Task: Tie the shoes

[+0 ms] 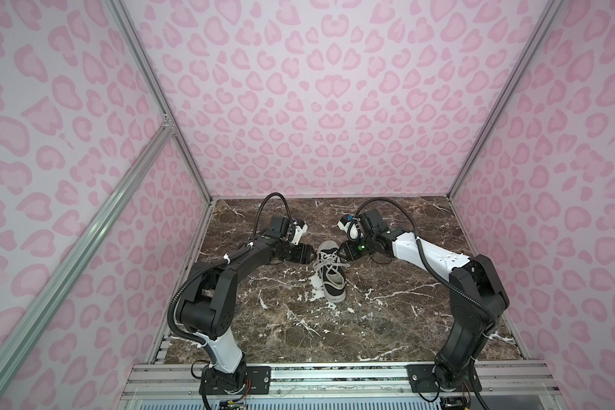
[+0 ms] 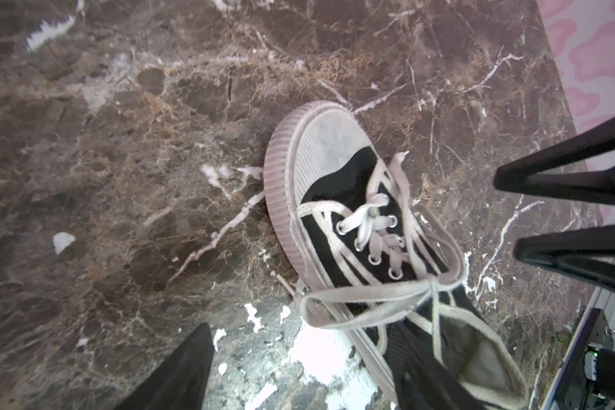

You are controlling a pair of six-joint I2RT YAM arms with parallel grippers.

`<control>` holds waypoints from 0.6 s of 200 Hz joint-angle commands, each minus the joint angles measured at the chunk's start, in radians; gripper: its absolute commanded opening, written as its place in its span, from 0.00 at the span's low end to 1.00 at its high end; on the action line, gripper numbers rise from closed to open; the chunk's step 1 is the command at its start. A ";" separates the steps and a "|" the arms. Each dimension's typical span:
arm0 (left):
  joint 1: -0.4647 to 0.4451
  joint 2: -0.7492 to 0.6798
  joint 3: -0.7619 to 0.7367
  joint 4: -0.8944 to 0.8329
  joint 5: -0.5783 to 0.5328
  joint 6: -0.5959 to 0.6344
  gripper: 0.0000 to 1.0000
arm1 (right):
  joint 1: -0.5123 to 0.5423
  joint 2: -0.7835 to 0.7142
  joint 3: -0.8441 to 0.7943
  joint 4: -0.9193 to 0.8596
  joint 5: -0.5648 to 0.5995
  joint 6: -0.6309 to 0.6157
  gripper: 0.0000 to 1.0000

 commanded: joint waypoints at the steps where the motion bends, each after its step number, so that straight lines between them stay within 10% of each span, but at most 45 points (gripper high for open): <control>1: 0.003 -0.005 0.011 0.003 0.020 0.026 0.79 | -0.007 0.004 -0.010 0.009 -0.003 0.023 0.44; 120: -0.019 0.098 0.049 -0.100 -0.075 0.029 0.76 | -0.087 0.028 -0.051 -0.019 0.039 0.116 0.44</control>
